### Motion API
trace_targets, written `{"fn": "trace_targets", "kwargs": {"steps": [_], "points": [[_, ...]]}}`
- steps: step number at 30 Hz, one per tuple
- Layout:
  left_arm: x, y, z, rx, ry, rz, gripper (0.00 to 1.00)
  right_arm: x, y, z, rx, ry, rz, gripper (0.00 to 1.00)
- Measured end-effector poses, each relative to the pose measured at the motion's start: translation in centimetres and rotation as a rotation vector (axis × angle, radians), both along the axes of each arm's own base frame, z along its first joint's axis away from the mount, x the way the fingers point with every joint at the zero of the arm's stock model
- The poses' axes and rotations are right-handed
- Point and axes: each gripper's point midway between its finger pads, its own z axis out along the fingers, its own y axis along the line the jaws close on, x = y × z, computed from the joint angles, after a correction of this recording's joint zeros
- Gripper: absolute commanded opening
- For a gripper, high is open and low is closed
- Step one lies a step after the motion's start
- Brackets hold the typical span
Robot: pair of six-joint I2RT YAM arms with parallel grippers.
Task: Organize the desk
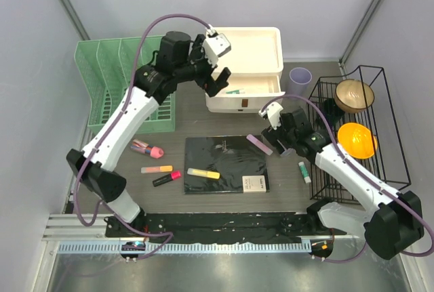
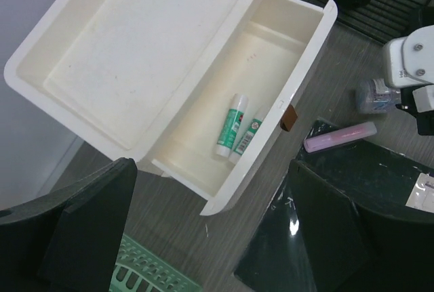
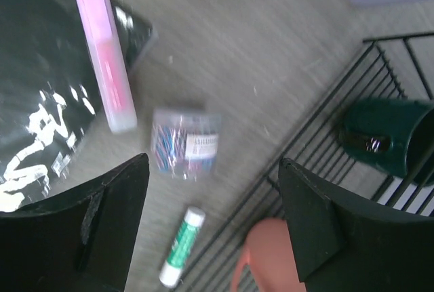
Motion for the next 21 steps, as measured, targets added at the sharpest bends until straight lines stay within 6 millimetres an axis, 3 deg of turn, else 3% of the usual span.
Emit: {"fn": "trace_targets", "kwargs": {"steps": [6, 12, 17, 21], "points": [[-2.2, 2.7, -0.3, 0.015, -0.020, 0.056, 1.00, -2.1, -2.5, -2.1, -0.133, 0.122, 0.010, 0.79], [-2.9, 4.3, -3.4, 0.061, 0.006, 0.106, 1.00, -4.6, -4.9, -4.1, -0.230, 0.257, 0.022, 0.77], [-3.5, 5.3, -6.4, 0.103, 0.043, 0.130, 1.00, -7.5, -6.5, -7.0, -0.294, 0.389, 0.046, 0.77], [-3.8, 5.7, -7.3, 0.113, 0.047, 0.142, 1.00, -9.3, -7.4, -8.9, -0.331, 0.482, 0.068, 0.76]]}}
